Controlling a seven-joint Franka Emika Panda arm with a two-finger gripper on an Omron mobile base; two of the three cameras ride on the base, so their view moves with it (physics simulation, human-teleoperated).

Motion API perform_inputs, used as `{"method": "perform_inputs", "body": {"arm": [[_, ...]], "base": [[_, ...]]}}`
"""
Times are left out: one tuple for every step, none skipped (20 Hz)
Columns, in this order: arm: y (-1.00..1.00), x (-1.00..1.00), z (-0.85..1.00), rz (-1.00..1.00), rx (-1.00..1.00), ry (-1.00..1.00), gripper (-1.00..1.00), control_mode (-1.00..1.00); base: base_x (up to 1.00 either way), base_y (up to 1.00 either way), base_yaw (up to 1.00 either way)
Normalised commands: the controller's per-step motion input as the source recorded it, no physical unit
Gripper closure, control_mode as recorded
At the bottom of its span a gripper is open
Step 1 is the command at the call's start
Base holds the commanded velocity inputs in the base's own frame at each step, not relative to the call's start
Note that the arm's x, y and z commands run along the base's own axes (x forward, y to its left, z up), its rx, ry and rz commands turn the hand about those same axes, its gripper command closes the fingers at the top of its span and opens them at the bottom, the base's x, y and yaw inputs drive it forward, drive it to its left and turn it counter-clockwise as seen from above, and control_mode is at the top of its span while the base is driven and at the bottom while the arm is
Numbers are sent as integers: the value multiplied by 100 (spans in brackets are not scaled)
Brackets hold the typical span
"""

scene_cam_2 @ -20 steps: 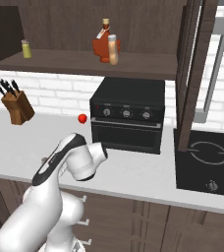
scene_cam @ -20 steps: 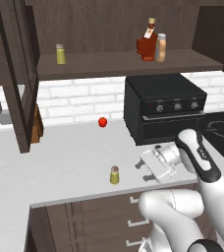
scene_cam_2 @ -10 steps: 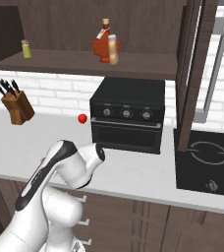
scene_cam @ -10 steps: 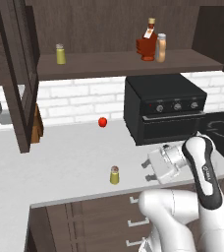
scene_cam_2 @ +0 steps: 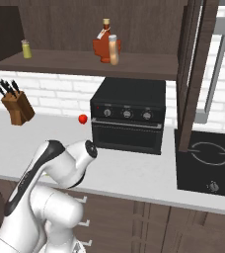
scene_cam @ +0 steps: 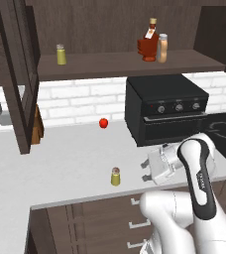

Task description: Put the shaker and condiment bottle from the counter next to their counterparts in the cabinet.

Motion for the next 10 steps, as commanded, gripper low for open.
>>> {"method": "perform_inputs", "body": {"arm": [[11,0,-16,-3,-6,-2,-100,-100],[0,0,-23,0,-5,-2,-100,-100],[0,0,-31,0,-2,-1,-100,-100],[0,0,-36,0,-2,0,-100,-100],[0,0,-44,0,-1,0,-100,-100],[0,1,-47,0,-1,0,-100,-100],[0,6,-46,0,-1,-1,-100,-100],[0,4,-42,0,-1,-2,-100,-100],[0,3,-41,0,-1,-3,-100,-100],[0,3,-38,0,-1,-5,-100,-100]], "base": [[0,0,0],[0,0,0],[0,0,0],[0,0,0],[0,0,0],[0,0,0],[0,0,0],[0,0,0],[0,0,0],[0,0,0]]}}
